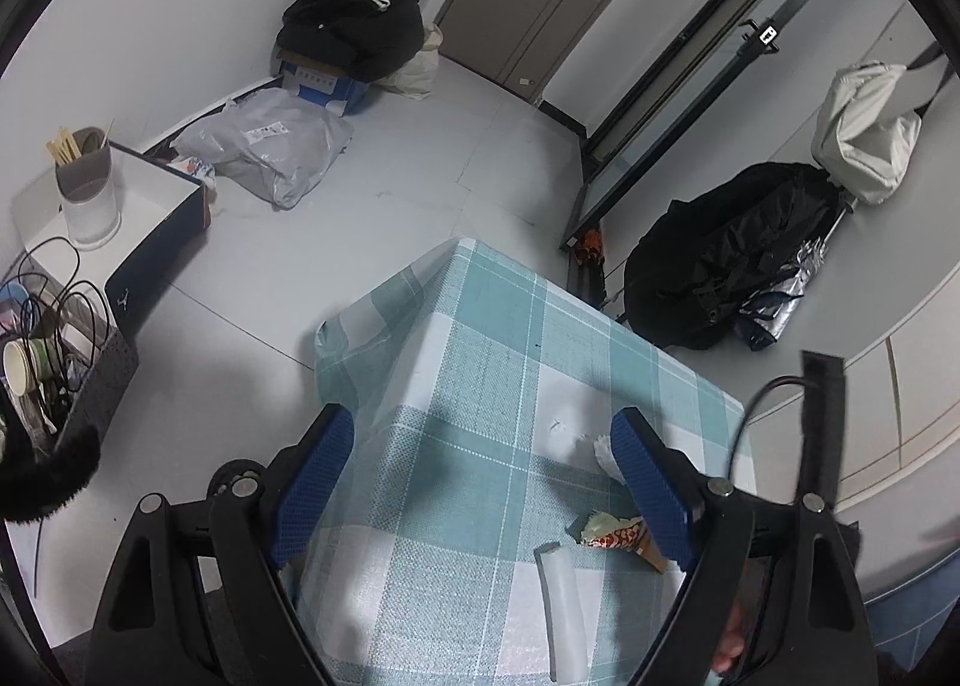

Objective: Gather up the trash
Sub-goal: 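Grasp the white crumpled tissue on the tablecloth with the right gripper, then grasp the white plastic strip with the left gripper while right holds tissue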

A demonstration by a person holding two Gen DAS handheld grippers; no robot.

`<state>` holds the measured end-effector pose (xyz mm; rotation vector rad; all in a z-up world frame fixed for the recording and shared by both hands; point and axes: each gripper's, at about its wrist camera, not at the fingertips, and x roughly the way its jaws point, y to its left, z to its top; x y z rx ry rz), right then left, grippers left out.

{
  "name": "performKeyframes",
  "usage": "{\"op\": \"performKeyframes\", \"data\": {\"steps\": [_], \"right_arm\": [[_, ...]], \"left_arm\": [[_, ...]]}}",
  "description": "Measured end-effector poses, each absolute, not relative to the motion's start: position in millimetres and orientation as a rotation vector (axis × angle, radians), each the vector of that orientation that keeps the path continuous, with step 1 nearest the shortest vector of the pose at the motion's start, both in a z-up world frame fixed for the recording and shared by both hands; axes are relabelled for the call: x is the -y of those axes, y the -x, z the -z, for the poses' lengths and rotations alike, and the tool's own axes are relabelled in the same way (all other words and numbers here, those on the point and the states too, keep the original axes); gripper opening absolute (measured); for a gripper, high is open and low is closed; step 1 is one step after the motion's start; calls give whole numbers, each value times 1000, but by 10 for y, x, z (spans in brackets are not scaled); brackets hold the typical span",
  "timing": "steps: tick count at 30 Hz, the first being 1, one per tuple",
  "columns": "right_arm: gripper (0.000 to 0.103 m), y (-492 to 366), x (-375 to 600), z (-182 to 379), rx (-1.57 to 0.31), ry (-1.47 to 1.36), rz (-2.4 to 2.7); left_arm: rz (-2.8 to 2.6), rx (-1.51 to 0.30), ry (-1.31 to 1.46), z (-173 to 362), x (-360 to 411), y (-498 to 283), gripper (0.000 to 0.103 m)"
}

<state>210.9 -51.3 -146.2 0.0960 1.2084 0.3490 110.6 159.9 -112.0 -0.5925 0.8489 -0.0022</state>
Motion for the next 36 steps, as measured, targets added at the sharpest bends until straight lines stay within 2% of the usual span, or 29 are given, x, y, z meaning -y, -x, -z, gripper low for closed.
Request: {"op": "performKeyframes", "data": {"steps": [3, 4, 5, 7, 10, 12, 18, 24, 36], "right_arm": [[75, -2107, 436, 1494, -1199, -50, -334], [73, -2096, 403, 1510, -1200, -30, -323], [67, -2081, 380, 1526, -1202, -18, -317], [64, -2054, 357, 1525, -1181, 6, -305], [53, -2011, 287, 1529, -1157, 61, -303], [42, -1991, 250, 1523, -1144, 99, -317], [21, -1925, 146, 1503, -1112, 203, -373], [14, -1825, 57, 1441, -1059, 289, -440], [14, -1483, 523, 945, -945, 180, -466]], "left_arm": [[5, -856, 619, 1145, -1646, -1111, 85], [5, -857, 626, 1149, -1657, -1112, 85], [7, -858, 632, 1152, -1666, -1110, 85], [9, -855, 635, 1143, -1683, -1115, 85], [-3, -838, 644, 1120, -1726, -1104, 85], [-11, -833, 656, 1121, -1757, -1099, 85], [-20, -837, 658, 1136, -1745, -1122, 85], [-15, -849, 629, 1151, -1695, -1138, 85], [-32, -870, 486, 1154, -1516, -1162, 85]]}}
